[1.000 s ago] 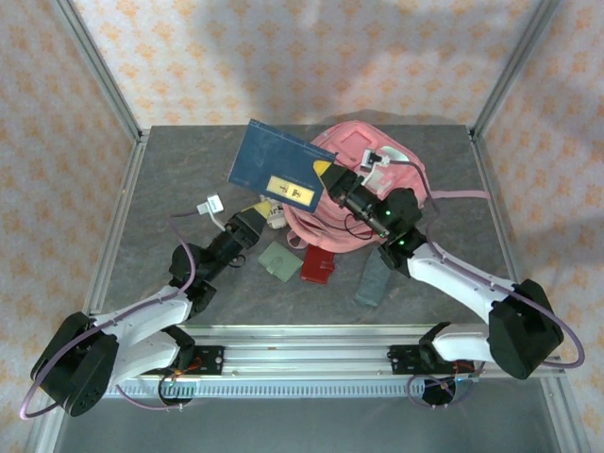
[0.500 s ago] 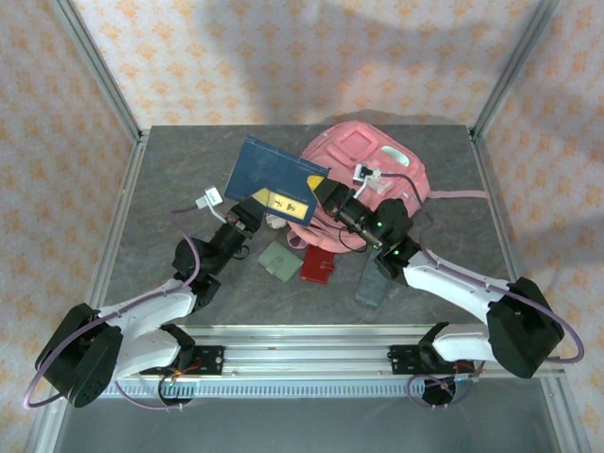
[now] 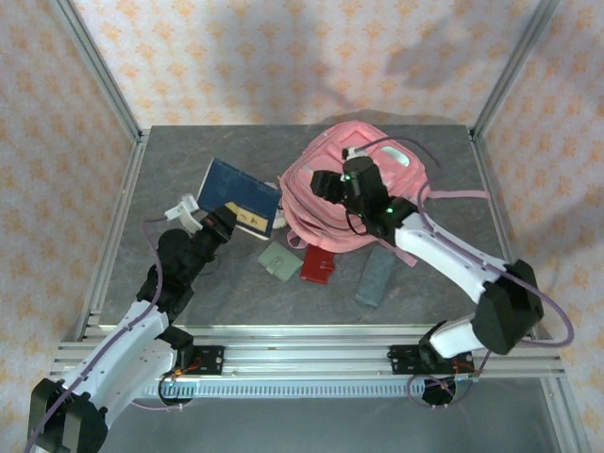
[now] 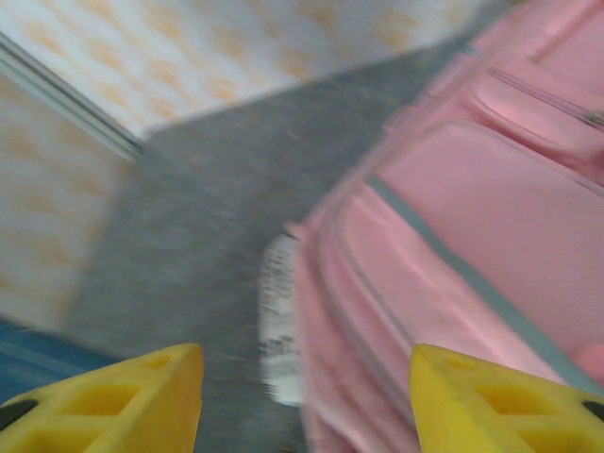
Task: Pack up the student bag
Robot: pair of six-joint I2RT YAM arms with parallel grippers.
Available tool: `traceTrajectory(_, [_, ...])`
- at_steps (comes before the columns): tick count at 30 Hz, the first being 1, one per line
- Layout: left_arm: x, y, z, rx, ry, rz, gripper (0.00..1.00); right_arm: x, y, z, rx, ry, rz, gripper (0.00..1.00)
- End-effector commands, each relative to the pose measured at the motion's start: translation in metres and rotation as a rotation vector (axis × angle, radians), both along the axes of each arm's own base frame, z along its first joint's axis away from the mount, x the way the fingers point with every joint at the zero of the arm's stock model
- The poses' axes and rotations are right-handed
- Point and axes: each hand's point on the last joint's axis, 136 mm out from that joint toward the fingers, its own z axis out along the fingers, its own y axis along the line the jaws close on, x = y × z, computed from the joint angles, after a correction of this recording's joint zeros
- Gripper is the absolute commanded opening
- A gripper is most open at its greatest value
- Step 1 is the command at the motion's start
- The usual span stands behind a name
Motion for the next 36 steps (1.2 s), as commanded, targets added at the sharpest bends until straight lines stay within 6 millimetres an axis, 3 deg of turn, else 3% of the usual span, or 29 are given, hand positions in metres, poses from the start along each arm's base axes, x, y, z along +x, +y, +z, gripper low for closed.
traceTrajectory(1, [-0.011,-0.003,-0.014,0.016,0.059,-0.038,0.0,0.001,-0.017,-0.046,-0.294,0.072,0.002,0.59])
traceTrajectory(6, [-0.014,-0.003,-0.019,0.032,0.088,-0.045,0.0,0.023,-0.011,-0.075,-0.477,0.078,-0.016,0.62])
traceTrajectory(11, [-0.017,0.0,-0.031,0.032,0.121,-0.038,0.0,0.034,0.0,-0.105,-0.563,0.121,0.017,0.63])
traceTrajectory(20, [-0.018,-0.003,-0.045,-0.018,0.146,-0.051,0.0,0.044,-0.011,-0.141,-0.79,0.145,-0.042,0.62])
traceTrajectory(21, [-0.018,-0.005,-0.046,-0.023,0.147,-0.058,0.0,0.046,-0.013,-0.143,-0.822,0.141,-0.055,0.58])
traceTrajectory(24, [-0.017,-0.01,-0.045,-0.045,0.146,-0.086,0.0,0.051,-0.018,-0.145,-0.886,0.14,-0.076,0.22])
traceTrajectory(26, [-0.016,-0.014,-0.045,-0.059,0.15,-0.105,0.0,0.054,-0.017,-0.137,-0.886,0.128,-0.079,0.01])
traceTrajectory(30, [-0.013,-0.022,-0.045,-0.082,0.155,-0.141,0.0,0.059,-0.013,-0.094,-0.826,0.046,-0.096,0.0])
traceTrajectory(36, [-0.007,-0.04,-0.051,-0.107,0.192,-0.227,0.0,0.066,-0.018,0.007,-0.757,-0.129,-0.171,0.0])
